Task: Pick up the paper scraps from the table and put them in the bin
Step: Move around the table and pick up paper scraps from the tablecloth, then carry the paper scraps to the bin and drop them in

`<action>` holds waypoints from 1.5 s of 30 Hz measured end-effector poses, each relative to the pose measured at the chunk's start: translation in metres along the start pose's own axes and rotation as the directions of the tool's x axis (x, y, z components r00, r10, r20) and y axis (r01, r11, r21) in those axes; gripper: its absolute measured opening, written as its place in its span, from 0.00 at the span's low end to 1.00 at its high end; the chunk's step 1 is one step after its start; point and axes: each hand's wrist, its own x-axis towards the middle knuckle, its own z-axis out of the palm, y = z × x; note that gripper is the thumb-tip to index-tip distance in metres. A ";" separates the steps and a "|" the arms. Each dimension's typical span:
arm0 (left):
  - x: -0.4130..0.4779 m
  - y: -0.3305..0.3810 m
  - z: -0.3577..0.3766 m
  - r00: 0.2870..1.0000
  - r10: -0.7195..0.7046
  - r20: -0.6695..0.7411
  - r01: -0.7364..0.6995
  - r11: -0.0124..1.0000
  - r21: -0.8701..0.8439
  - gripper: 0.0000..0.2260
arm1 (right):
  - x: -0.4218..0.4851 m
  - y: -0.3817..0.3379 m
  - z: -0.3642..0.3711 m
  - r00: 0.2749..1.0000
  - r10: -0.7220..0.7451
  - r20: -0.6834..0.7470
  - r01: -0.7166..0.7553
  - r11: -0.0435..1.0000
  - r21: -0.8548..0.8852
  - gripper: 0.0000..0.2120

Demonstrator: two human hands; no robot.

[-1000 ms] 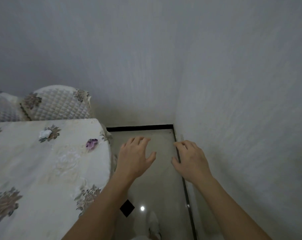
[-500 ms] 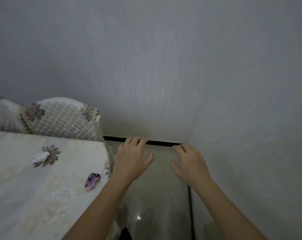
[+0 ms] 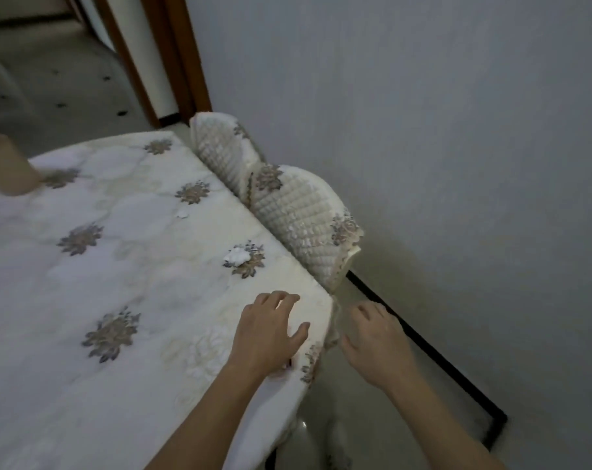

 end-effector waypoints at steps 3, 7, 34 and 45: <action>-0.005 -0.019 -0.005 0.985 -0.173 -0.024 0.173 0.985 -0.010 0.24 | 0.041 -0.009 0.006 0.985 -0.163 0.060 0.160 0.986 0.052 0.20; -0.039 -0.047 -0.004 0.905 -0.423 -0.047 0.421 0.906 -0.049 0.23 | 0.074 -0.025 0.026 0.922 -0.355 0.151 0.345 0.934 0.094 0.21; -0.206 -0.102 0.087 0.419 -0.908 0.028 0.837 0.374 -0.399 0.18 | 0.033 -0.057 0.150 0.811 -0.405 0.423 0.465 0.884 -0.046 0.17; -0.208 -0.112 0.094 0.489 -0.871 -0.055 0.785 0.466 -0.408 0.05 | 0.020 -0.065 0.148 0.834 -0.355 0.422 0.384 0.923 0.018 0.05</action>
